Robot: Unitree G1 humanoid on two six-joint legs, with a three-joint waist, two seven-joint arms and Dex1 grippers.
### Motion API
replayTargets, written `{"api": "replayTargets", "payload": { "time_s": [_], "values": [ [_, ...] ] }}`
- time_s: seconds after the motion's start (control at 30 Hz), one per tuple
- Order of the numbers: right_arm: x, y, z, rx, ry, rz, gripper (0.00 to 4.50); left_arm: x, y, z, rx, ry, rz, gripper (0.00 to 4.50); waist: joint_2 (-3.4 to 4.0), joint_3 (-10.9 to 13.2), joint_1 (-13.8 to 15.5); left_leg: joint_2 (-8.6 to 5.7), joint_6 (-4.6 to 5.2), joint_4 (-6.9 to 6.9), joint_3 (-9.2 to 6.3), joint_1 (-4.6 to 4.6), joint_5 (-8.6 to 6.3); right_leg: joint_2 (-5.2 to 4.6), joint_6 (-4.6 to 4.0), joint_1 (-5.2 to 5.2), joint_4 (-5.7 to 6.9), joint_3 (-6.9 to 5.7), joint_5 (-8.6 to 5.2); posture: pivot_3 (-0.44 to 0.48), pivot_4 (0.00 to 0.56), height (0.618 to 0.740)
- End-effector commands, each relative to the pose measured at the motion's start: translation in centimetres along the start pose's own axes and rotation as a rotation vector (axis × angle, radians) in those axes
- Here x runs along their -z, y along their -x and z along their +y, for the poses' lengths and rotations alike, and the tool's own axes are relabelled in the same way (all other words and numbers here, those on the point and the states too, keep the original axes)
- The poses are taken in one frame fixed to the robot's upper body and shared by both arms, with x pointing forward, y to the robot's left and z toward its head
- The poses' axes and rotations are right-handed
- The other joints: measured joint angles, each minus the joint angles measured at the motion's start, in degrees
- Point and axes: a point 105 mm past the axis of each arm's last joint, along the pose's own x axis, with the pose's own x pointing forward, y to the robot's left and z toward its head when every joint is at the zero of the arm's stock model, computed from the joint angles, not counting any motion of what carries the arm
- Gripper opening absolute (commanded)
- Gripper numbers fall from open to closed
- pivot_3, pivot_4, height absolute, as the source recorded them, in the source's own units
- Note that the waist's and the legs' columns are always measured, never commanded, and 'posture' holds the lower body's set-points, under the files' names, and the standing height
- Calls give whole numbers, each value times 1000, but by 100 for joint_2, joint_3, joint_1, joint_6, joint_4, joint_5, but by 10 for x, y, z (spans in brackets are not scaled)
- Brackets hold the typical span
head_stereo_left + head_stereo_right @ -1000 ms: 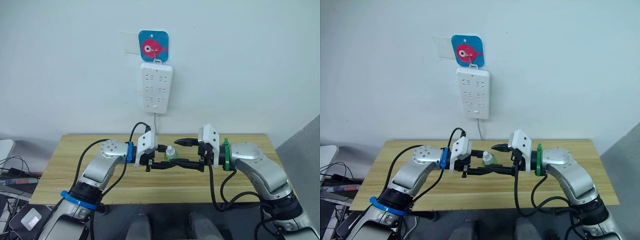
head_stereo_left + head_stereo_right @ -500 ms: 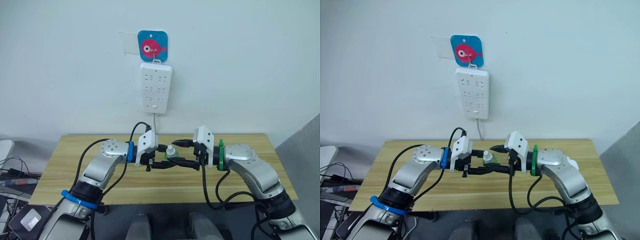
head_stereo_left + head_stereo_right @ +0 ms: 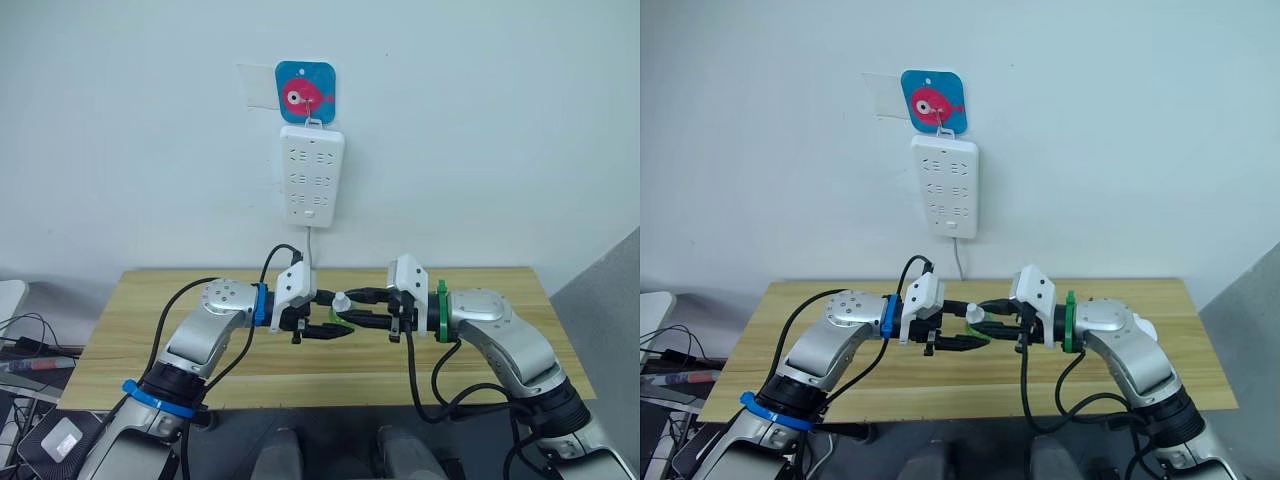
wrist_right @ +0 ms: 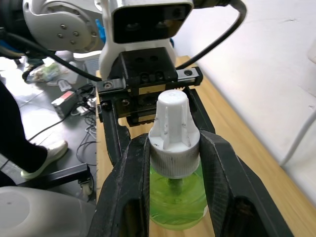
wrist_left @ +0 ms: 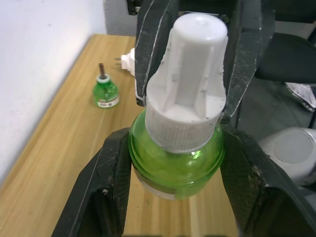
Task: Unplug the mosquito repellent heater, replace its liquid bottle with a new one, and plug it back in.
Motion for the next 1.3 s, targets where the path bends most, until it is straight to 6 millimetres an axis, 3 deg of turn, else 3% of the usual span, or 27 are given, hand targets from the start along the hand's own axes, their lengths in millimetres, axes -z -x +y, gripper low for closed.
{"api": "replayTargets", "payload": {
  "time_s": [0.03,0.17,0.4,0.6,0.73,0.93,1.3],
  "values": [
    [-22,-2,13,-270,99,-62,1046,-8,-2,-20,119,-67,6,2238,0,0,-26,0,0,0,1,1,0,0,0,0,0,1,0,-37,107,740],
    [-17,1,10,-490,139,10,1046,-5,1,-37,215,-73,34,2238,0,0,-45,2,0,-1,3,13,0,3,0,6,6,2,0,-15,113,740],
    [-24,-10,-15,-519,178,26,1046,-4,1,-38,205,-82,47,2238,0,1,-4,3,0,2,-1,12,0,3,-1,2,19,1,0,17,117,740],
    [-24,3,-17,-471,138,10,3147,-5,1,-27,139,-73,33,2238,1,1,92,1,0,4,-7,10,0,-3,-2,2,21,-4,-1,17,115,740],
    [-19,20,-20,-344,127,12,4474,-7,0,-19,87,-62,13,2238,1,1,138,1,0,5,-10,11,0,-2,-4,3,24,-8,-2,-1,117,740],
    [-14,34,-15,-149,113,7,4474,-8,4,-9,23,-37,-4,2238,1,1,118,1,0,4,-3,10,0,0,-4,0,25,0,-2,-25,121,740],
    [-25,-5,-6,47,91,-74,4474,-14,3,4,-32,-19,-29,2238,0,1,-5,1,0,5,-1,13,0,3,-4,-2,36,4,-3,-39,116,740]
  ]
}}
